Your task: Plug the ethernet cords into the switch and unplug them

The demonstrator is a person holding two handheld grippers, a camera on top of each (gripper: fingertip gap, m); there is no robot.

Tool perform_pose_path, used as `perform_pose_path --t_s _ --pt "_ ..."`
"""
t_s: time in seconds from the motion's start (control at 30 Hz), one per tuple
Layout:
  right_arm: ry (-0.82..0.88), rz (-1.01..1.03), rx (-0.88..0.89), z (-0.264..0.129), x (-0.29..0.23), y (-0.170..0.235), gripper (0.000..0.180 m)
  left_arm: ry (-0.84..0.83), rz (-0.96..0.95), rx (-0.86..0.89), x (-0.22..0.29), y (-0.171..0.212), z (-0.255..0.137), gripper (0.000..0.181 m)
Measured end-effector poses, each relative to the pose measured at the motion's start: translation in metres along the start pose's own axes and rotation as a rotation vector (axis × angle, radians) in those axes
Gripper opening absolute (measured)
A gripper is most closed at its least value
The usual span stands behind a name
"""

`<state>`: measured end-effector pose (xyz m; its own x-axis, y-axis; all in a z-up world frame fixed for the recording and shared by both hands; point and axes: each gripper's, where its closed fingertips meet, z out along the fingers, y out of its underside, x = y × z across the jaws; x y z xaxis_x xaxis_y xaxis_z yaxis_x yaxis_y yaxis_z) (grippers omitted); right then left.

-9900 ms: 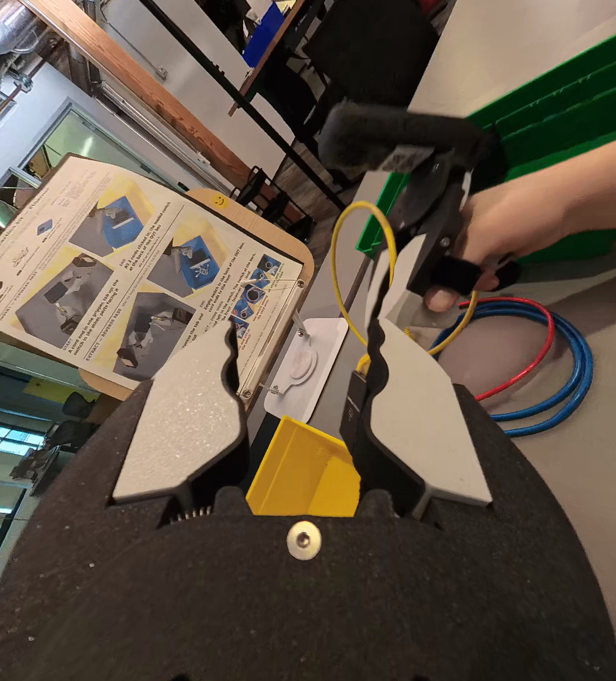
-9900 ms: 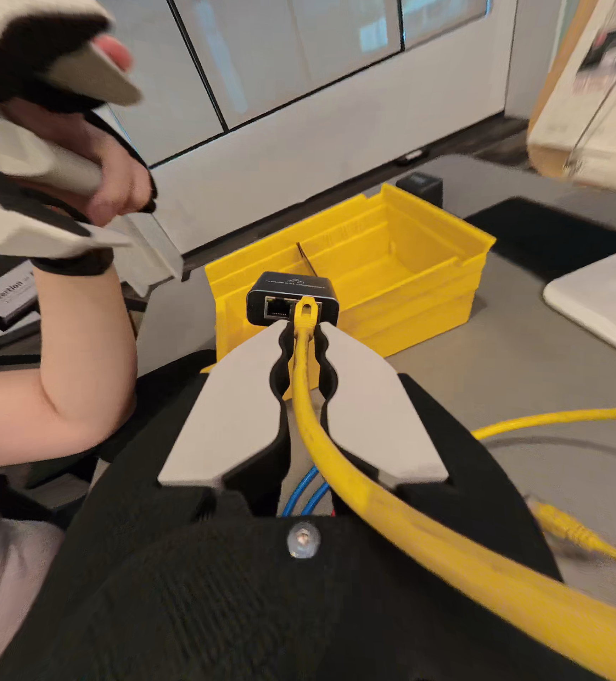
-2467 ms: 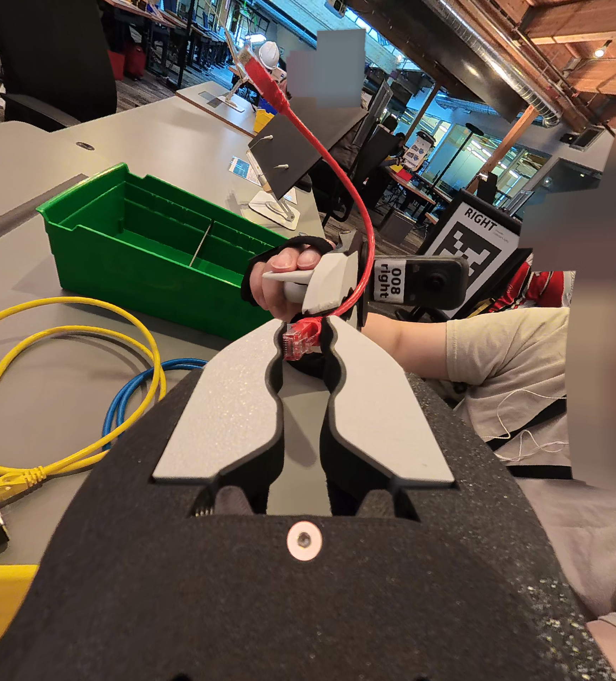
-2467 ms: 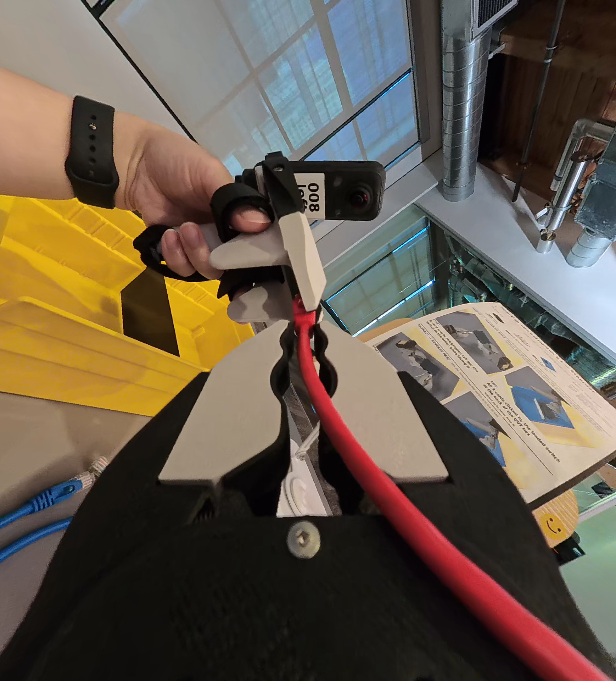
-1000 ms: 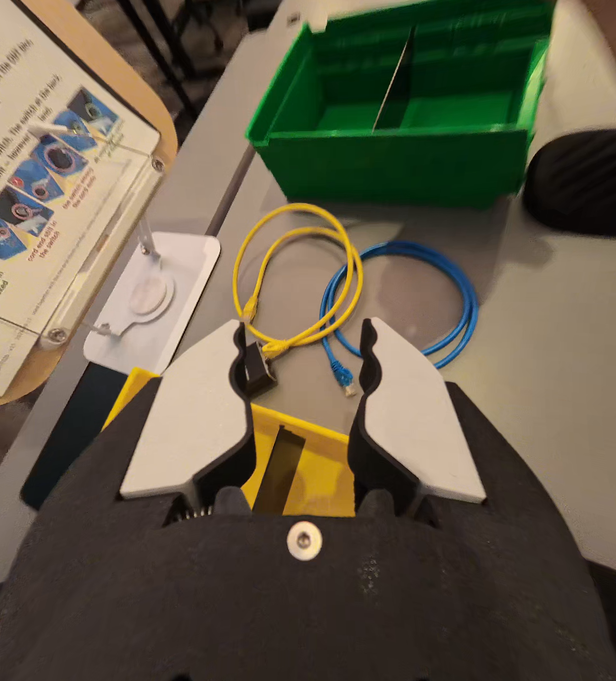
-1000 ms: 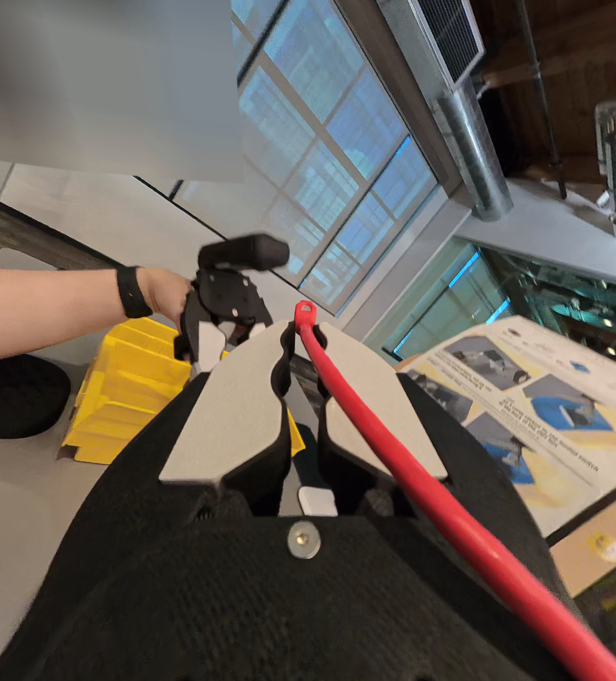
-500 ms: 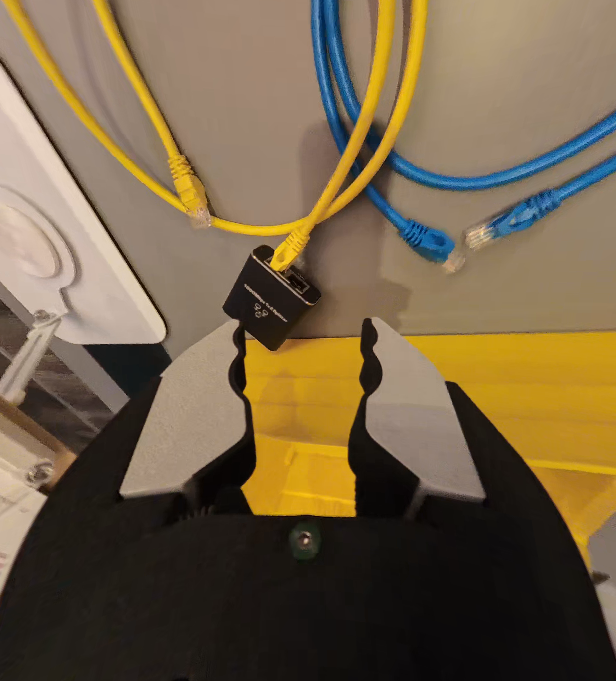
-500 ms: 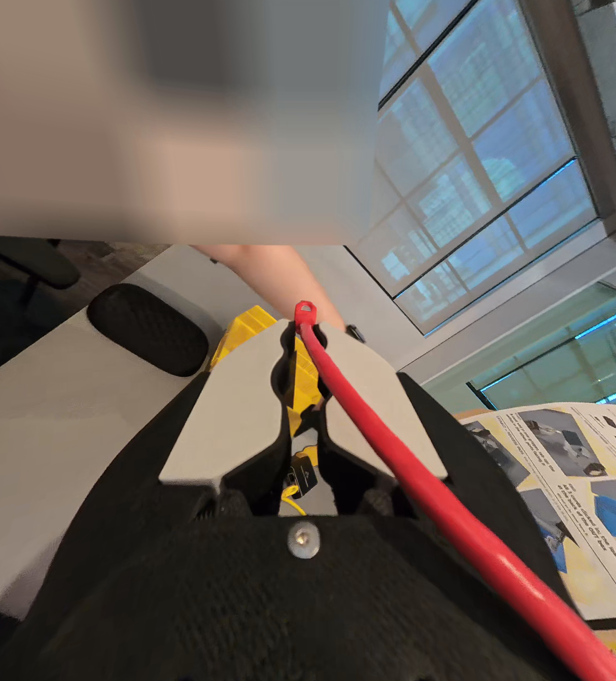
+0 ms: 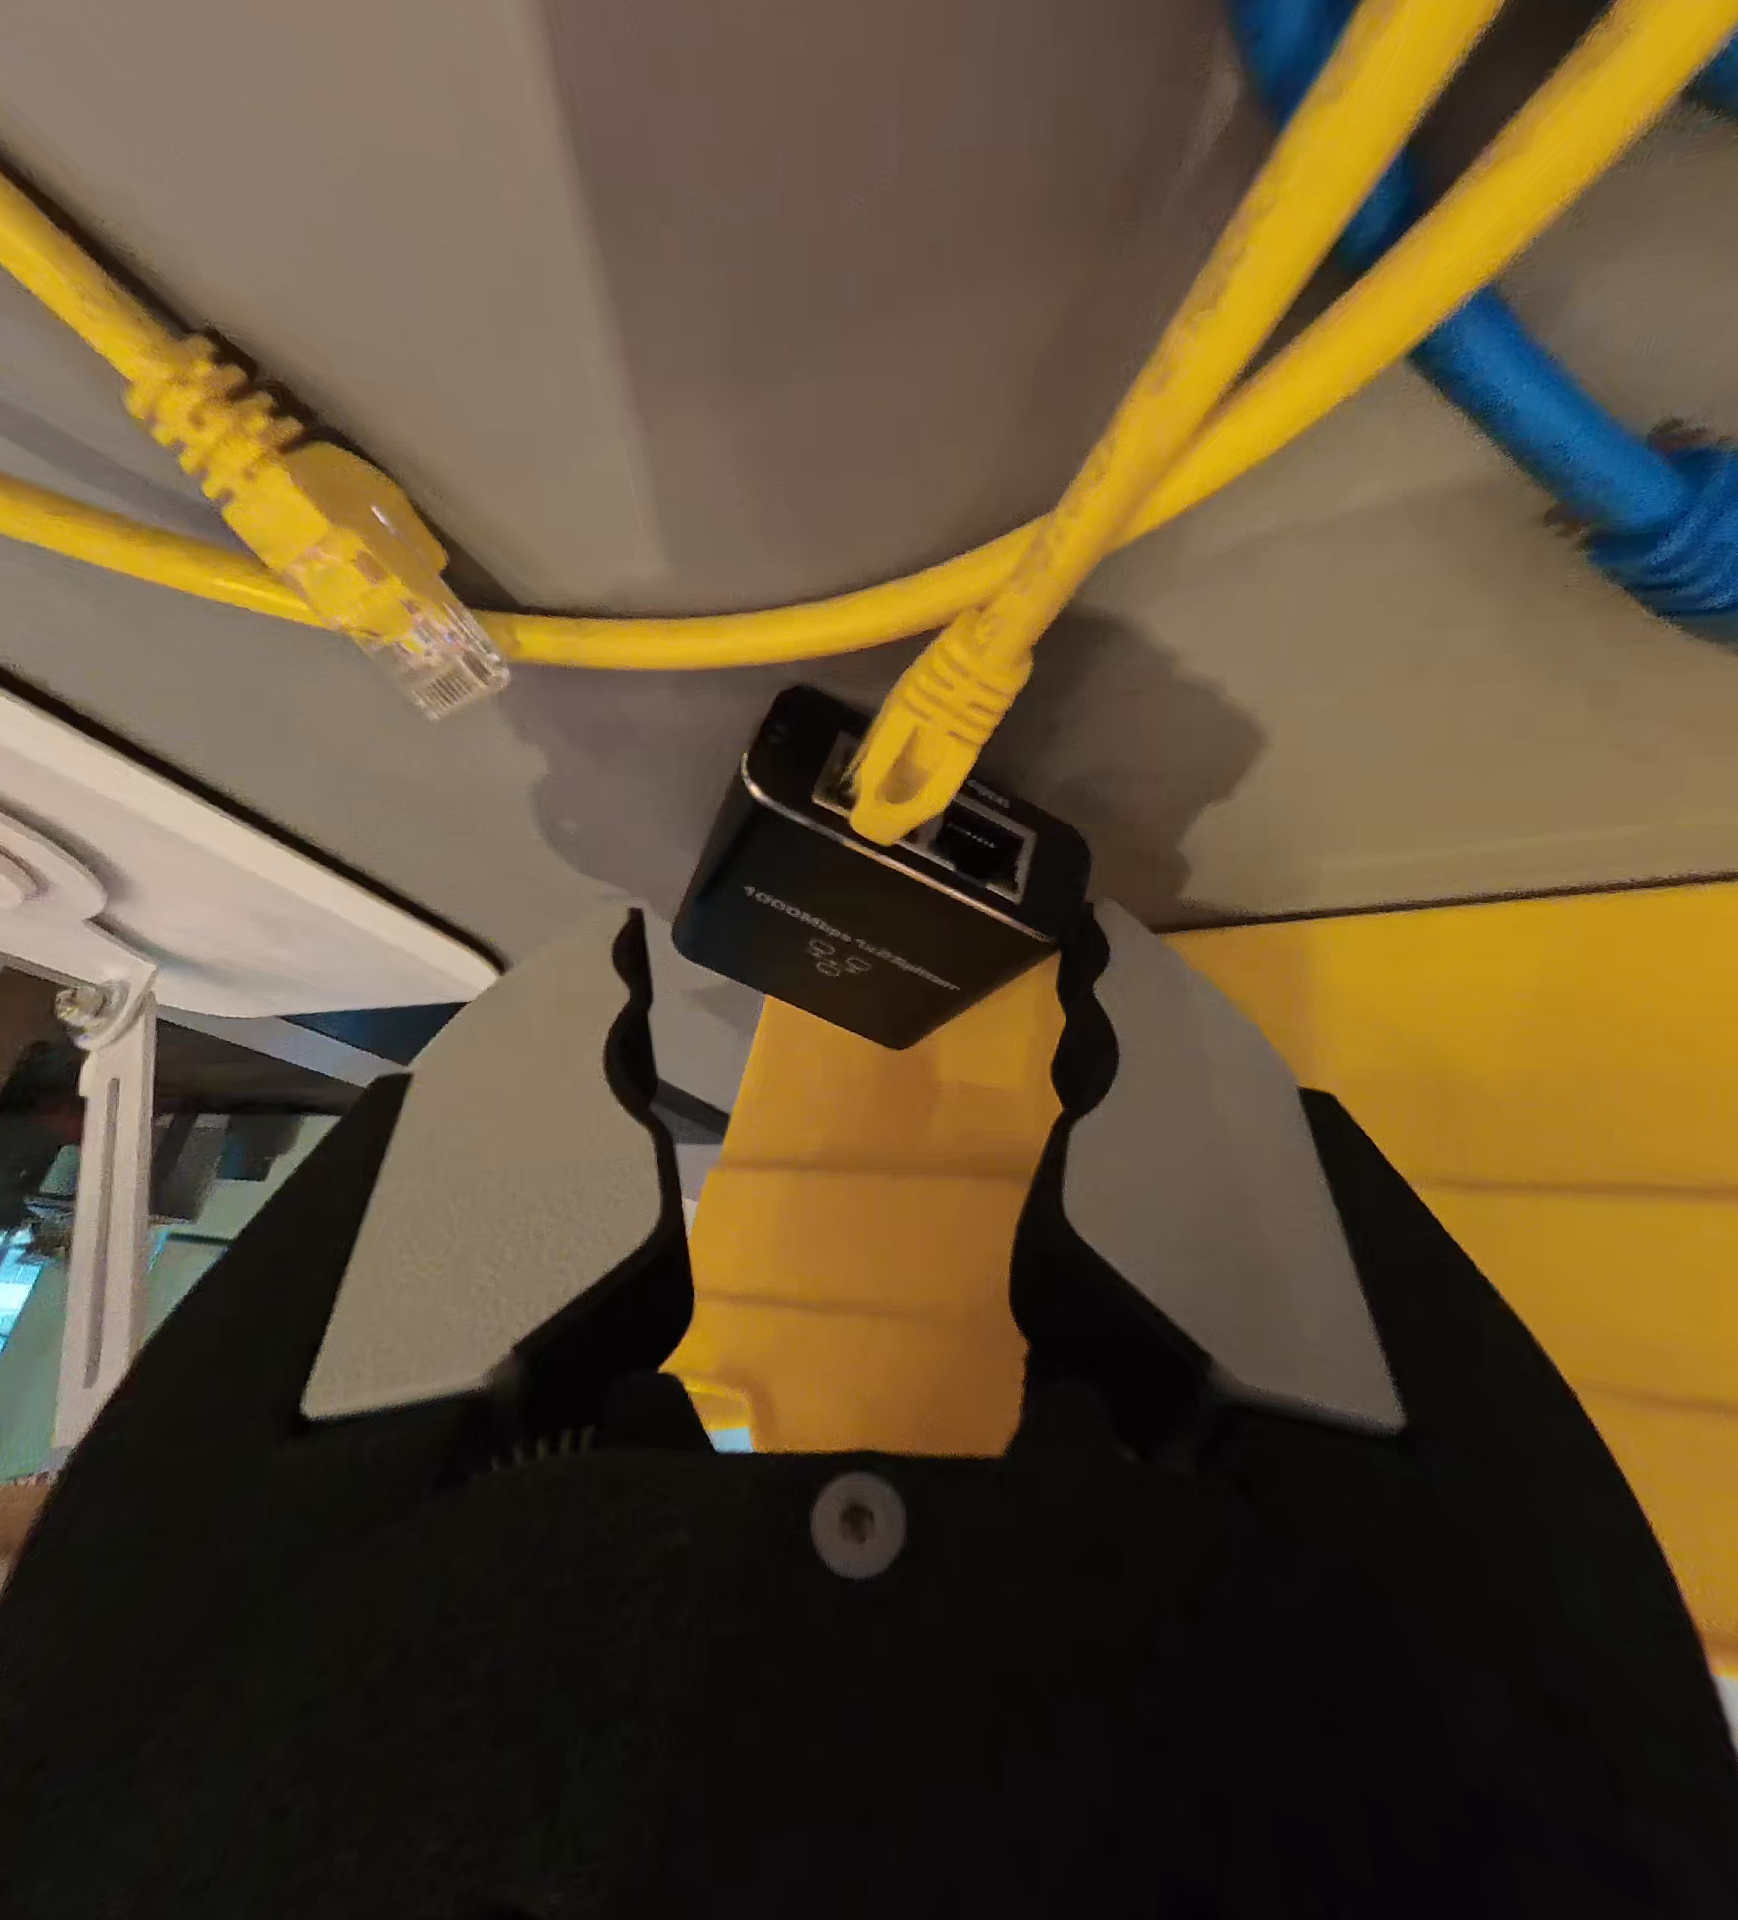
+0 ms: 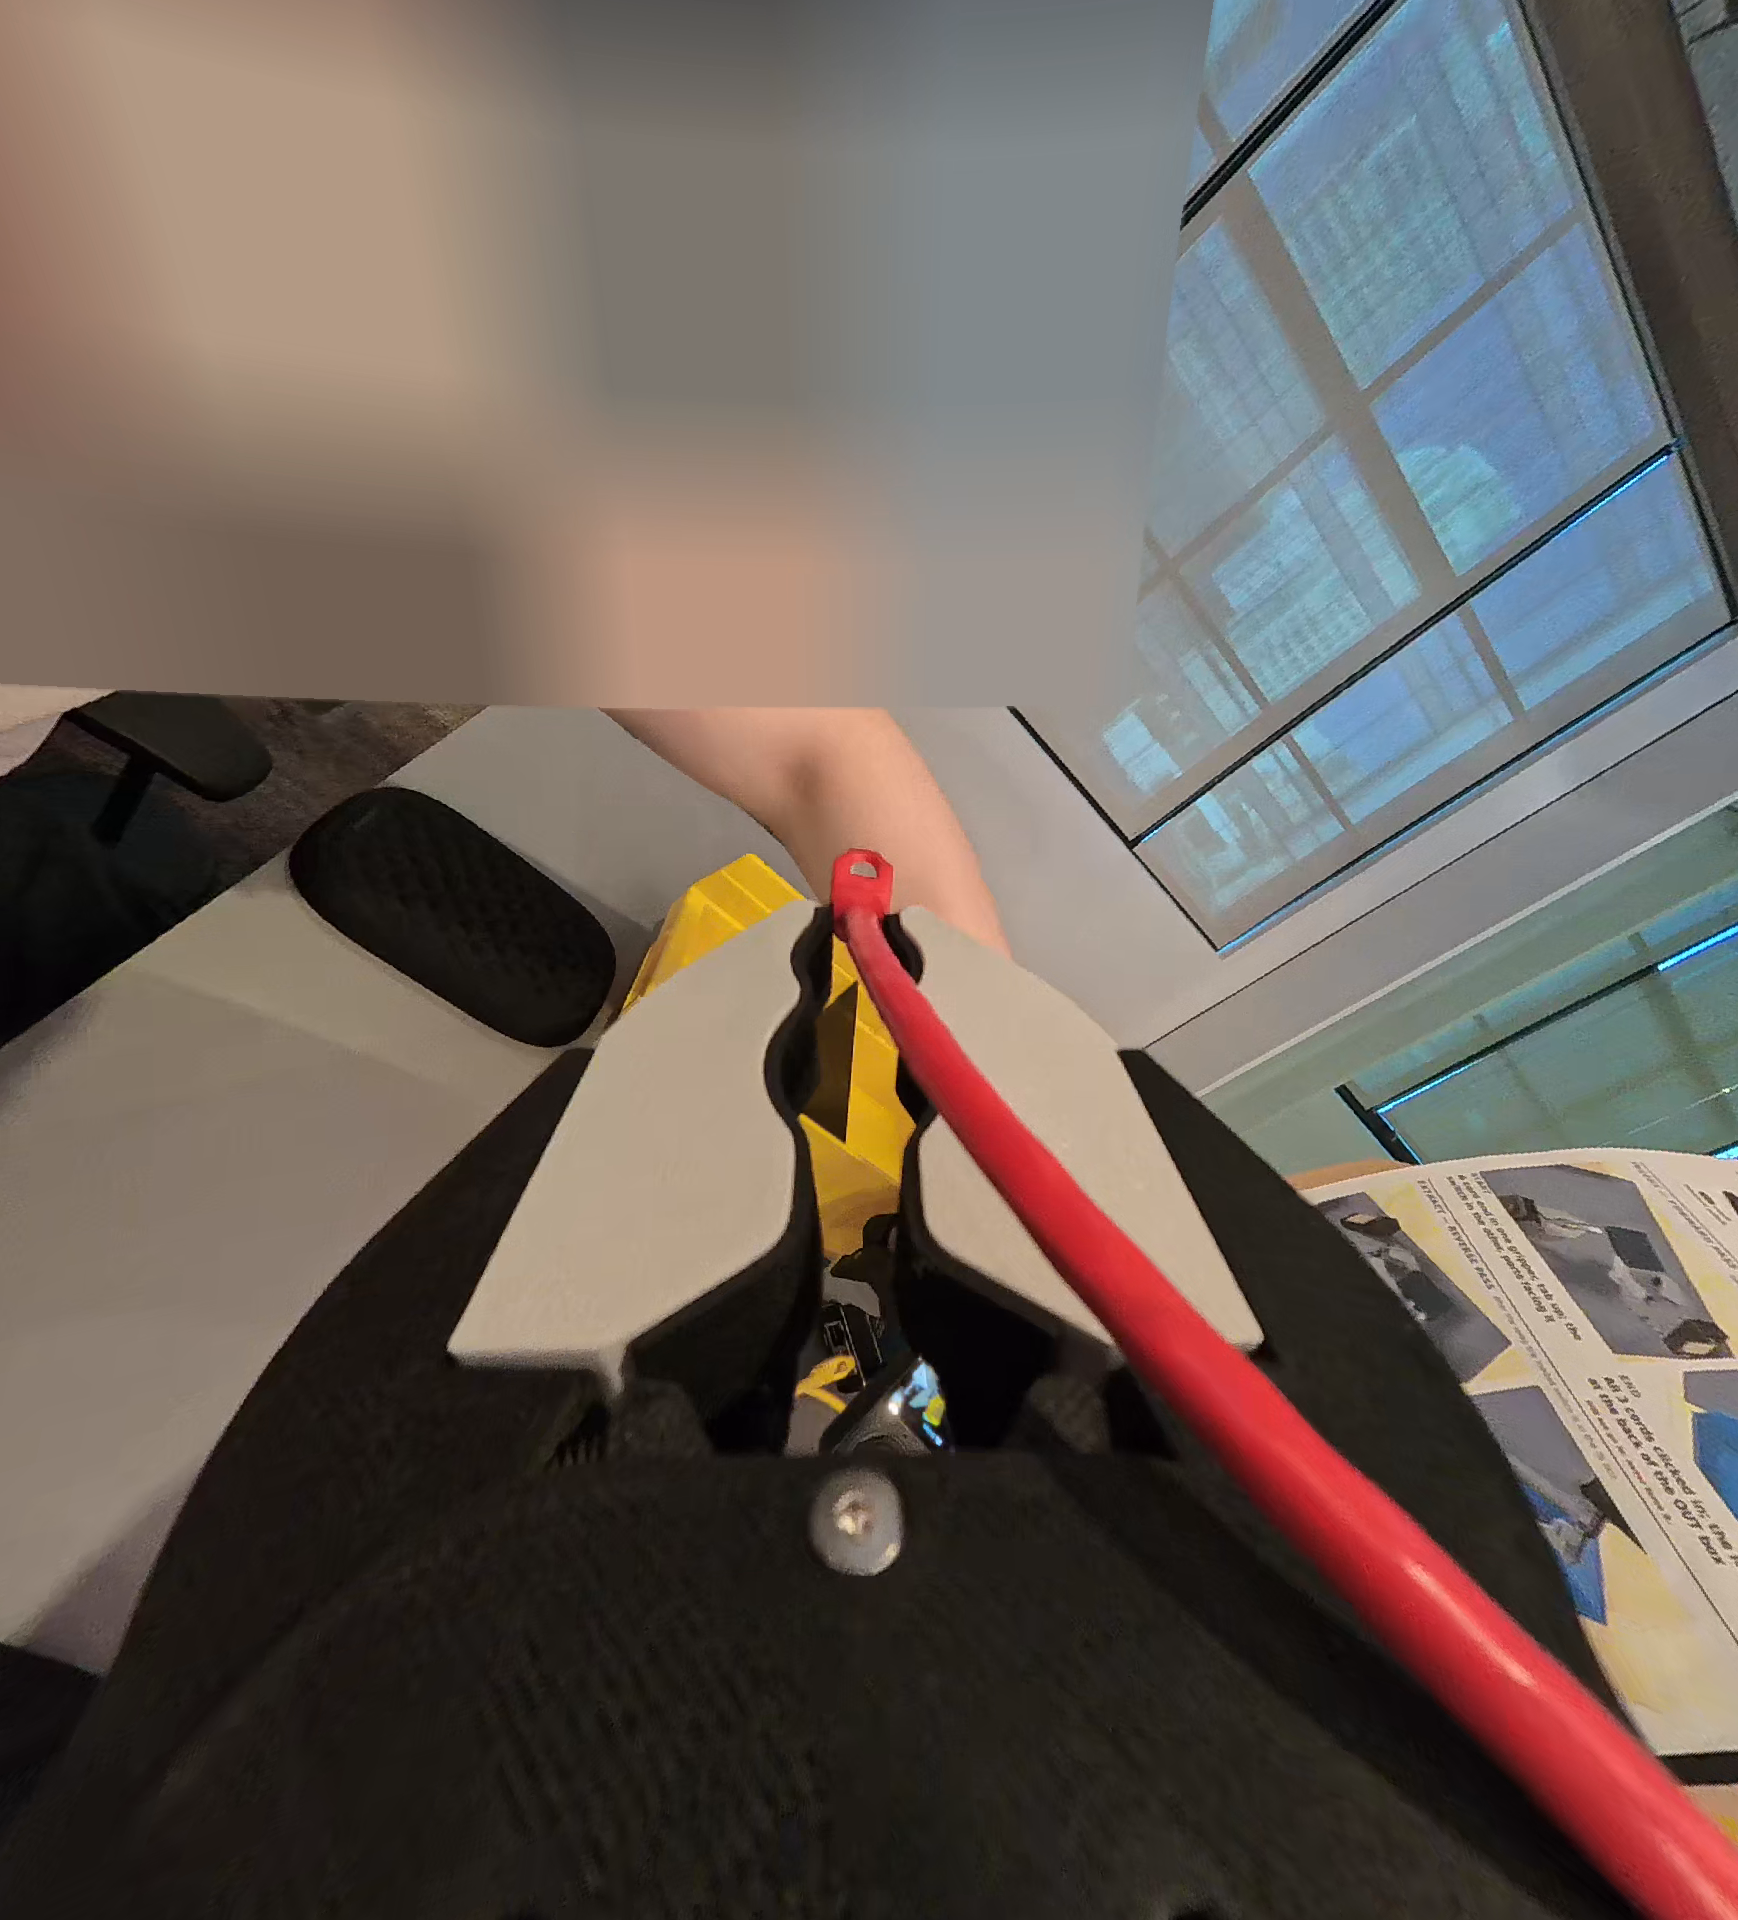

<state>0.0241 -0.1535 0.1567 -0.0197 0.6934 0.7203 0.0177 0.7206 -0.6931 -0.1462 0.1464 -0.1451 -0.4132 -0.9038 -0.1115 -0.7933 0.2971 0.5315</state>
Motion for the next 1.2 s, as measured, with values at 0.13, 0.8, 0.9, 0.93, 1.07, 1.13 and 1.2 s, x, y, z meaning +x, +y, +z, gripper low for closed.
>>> perform_pose_path --t_s 0.13,0.8,0.9,0.93,1.07,1.13,1.2 --pt "-0.01 0.007 -0.009 0.004 0.0 0.004 0.01 0.031 -0.024 -0.007 0.003 -0.002 0.004 0.069" --pt "-0.004 0.02 0.007 0.003 0.003 0.007 0.01 0.222 -0.227 0.264 0.041 -0.049 -0.016 0.084" --pt "-0.008 0.027 0.011 0.004 0.004 0.009 0.01 0.238 -0.202 0.224 0.042 -0.044 -0.016 0.062" --pt "-0.008 0.028 0.006 0.005 0.004 0.01 0.011 0.245 -0.206 0.229 0.042 -0.044 -0.017 0.062" --pt "-0.012 0.022 -0.01 0.007 0.003 0.011 0.01 0.233 -0.238 0.238 0.041 -0.045 -0.016 0.062" --pt "-0.014 0.019 -0.005 0.007 0.002 0.009 0.01 0.232 -0.285 0.222 0.041 -0.043 -0.016 0.064" --pt "-0.011 0.018 -0.002 0.006 0.003 0.009 0.01 0.227 -0.33 0.2 0.041 -0.041 -0.016 0.066"
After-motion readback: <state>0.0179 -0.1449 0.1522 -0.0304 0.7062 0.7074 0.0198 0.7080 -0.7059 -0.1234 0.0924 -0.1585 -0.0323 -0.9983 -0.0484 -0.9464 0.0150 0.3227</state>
